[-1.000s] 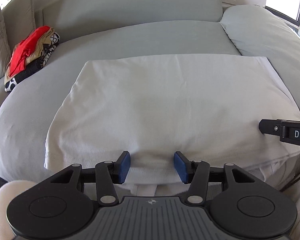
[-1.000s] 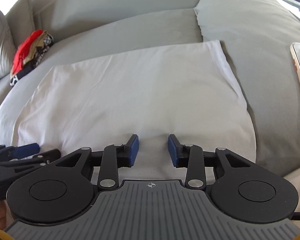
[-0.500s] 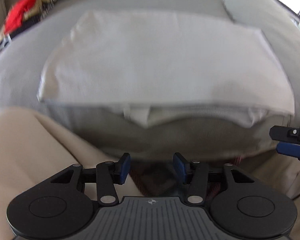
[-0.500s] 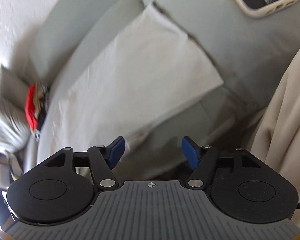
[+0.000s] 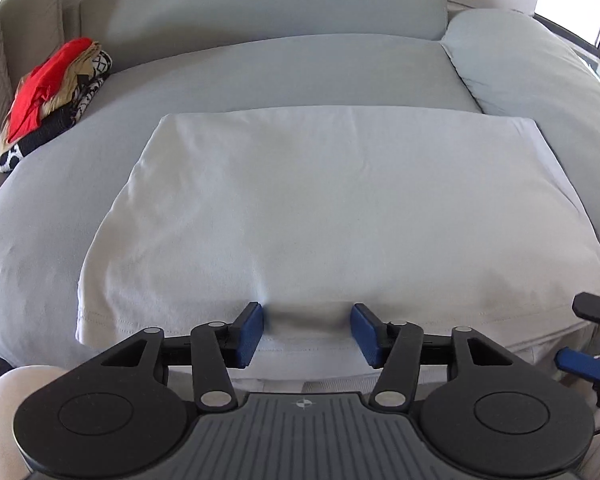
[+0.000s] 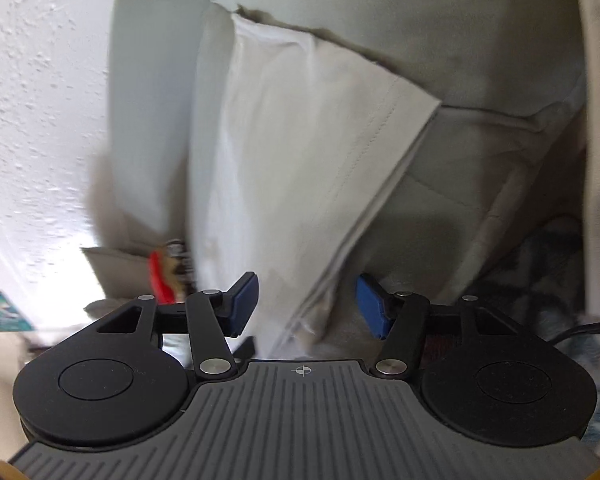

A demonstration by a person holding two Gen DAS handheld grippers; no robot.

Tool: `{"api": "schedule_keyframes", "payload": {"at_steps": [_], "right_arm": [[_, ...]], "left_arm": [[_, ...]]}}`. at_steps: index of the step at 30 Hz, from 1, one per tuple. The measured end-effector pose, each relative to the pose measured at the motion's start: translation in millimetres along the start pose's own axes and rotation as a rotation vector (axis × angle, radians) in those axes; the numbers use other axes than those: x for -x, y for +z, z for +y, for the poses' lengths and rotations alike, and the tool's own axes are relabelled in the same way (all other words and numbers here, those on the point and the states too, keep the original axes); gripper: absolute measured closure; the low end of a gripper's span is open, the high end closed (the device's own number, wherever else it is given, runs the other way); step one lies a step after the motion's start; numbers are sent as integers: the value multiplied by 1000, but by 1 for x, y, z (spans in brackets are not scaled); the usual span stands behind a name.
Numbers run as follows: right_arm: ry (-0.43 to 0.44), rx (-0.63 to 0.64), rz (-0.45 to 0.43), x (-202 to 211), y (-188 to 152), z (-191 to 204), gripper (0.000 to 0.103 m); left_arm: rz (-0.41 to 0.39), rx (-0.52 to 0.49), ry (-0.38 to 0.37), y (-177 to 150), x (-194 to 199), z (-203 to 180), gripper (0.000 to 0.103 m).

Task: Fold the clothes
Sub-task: 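Grasp the side edge of the T-shirt with the right gripper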

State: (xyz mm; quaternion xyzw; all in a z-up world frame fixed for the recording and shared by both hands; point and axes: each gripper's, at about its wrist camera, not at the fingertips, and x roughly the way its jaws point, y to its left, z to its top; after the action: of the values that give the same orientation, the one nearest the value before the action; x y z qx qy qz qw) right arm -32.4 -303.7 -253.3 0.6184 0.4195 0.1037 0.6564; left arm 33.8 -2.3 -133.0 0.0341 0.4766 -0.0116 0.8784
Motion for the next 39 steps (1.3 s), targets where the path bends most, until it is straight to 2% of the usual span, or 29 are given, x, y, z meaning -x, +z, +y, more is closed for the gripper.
{"api": "schedule_keyframes", "payload": {"at_steps": [8, 9, 11, 14, 17, 23, 25, 30, 32, 33, 34, 35, 39], "right_arm": [[158, -88, 73, -14, 5, -28, 47], [167, -96, 56, -12, 6, -29, 52], [185, -108, 15, -9, 8, -30, 55], [189, -65, -115, 7, 16, -21, 56], [176, -90, -196, 13, 22, -23, 58], [221, -133, -214, 0, 27, -23, 61], [211, -130, -222, -8, 31, -19, 65], [131, -60, -269, -26, 36, -6, 94], [120, -55, -275, -28, 35, -3, 96], [93, -47, -281, -28, 34, 2, 101], [59, -35, -288, -28, 32, 7, 102], [-4, 18, -301, -28, 30, 19, 102], [-414, 474, -322, -53, 5, 106, 101]], "left_arm": [[-1, -14, -15, -3, 0, 5, 47], [-1, -14, -16, -3, 0, 5, 47], [0, -15, -17, -3, 0, 5, 47], [1, -16, -20, -3, -1, 5, 46], [1, -17, -22, -2, -1, 5, 46], [5, -18, -26, -2, -1, 5, 46], [6, -20, -30, -2, -2, 5, 45], [8, -23, -32, -3, -2, 5, 45], [6, -26, -31, -3, -2, 5, 45], [4, -27, -30, -4, -2, 5, 45], [3, -29, -29, -4, -2, 5, 45], [2, -30, -29, -4, -2, 5, 45], [-11, -37, -28, -7, -1, 4, 45]]}}
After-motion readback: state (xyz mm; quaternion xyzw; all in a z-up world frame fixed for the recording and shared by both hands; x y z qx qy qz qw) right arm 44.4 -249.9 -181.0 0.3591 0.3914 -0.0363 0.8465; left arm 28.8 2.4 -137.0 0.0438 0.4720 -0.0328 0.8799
